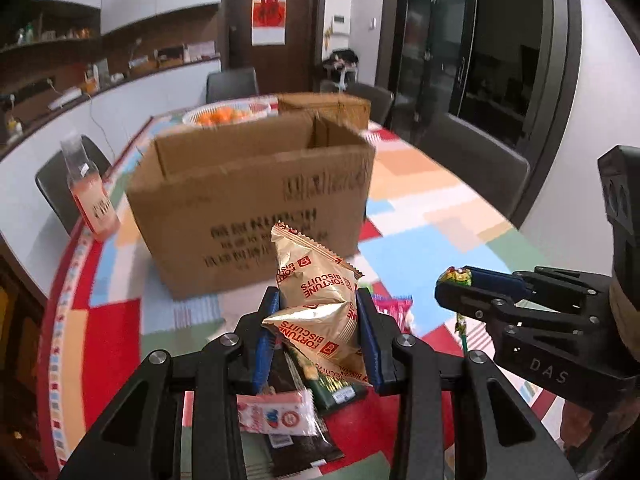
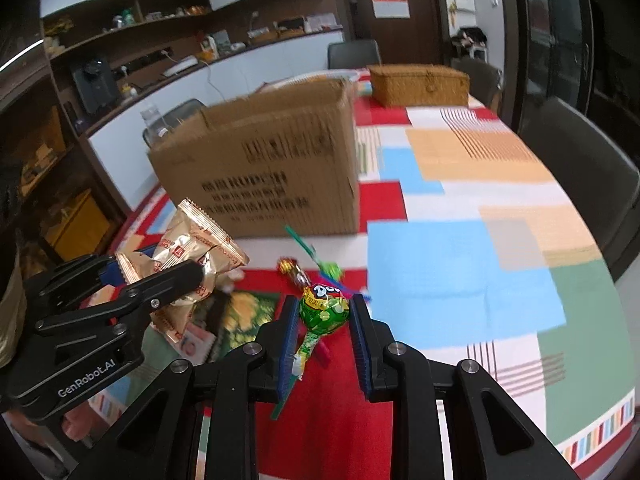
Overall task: Organize snacks
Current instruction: 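Carry both snacks over the cardboard box and open both tools to drop them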
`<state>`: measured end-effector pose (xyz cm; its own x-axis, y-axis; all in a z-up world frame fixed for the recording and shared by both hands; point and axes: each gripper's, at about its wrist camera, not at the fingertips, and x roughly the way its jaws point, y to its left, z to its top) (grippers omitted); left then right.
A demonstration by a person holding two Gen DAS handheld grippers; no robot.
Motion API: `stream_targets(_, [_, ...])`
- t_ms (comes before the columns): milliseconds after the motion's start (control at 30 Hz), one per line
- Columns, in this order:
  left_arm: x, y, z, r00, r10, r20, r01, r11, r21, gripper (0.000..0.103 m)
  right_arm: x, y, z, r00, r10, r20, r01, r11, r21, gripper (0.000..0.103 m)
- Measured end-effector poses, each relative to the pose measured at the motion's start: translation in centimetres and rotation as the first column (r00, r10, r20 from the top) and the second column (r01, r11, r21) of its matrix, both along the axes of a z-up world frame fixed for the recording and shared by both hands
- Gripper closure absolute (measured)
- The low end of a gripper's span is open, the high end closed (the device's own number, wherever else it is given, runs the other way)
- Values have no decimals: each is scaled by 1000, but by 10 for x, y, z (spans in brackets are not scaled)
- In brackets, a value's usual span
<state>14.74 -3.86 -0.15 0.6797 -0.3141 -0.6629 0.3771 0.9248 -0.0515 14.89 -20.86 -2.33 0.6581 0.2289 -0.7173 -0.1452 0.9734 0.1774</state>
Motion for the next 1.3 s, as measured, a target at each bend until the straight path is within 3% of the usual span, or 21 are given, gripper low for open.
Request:
stream_targets(167, [7, 4, 25, 997, 22, 80, -21, 1000, -3, 66, 11, 7, 21, 998, 31, 63, -32, 999, 14, 77])
stream_targets(667, [64, 13, 87, 974, 68, 214, -64, 998, -26, 66, 75, 16, 90, 967, 56, 248, -64, 998, 24, 76])
stream_targets(967, [116, 23, 95, 978, 93, 187, -92, 996, -15, 66, 137, 22, 109, 969, 45, 245, -65, 995, 74, 76])
stream_targets(1300, [175, 37, 68, 992, 112, 66, -112, 994, -5, 66, 196, 42, 85, 989, 57, 139, -66, 996, 58, 76])
